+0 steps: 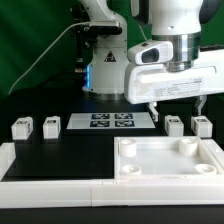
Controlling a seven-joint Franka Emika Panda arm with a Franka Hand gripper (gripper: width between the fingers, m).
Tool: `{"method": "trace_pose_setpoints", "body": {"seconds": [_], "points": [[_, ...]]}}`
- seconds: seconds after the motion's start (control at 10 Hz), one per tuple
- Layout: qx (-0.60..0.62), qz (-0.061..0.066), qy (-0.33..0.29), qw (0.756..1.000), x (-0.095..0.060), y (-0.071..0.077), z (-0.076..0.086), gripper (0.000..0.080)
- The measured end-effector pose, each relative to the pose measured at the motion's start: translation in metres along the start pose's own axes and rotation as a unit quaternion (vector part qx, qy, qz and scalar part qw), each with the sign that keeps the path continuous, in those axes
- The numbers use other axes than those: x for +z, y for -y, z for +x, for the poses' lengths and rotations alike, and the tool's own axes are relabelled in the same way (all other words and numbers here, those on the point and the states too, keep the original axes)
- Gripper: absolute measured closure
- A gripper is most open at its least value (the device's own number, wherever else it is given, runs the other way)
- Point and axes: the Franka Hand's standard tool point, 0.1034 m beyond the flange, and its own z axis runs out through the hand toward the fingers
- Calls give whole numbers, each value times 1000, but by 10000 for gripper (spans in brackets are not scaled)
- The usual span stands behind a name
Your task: Assemble one leg
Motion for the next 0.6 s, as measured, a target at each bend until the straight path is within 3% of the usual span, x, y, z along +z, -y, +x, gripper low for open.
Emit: {"method": "trace_pose_setpoints", "body": {"seconds": [0.4,0.6], "points": [[4,4,1,1000,10,41,-1,150],[8,6,-3,1000,10,53,5,150]]}}
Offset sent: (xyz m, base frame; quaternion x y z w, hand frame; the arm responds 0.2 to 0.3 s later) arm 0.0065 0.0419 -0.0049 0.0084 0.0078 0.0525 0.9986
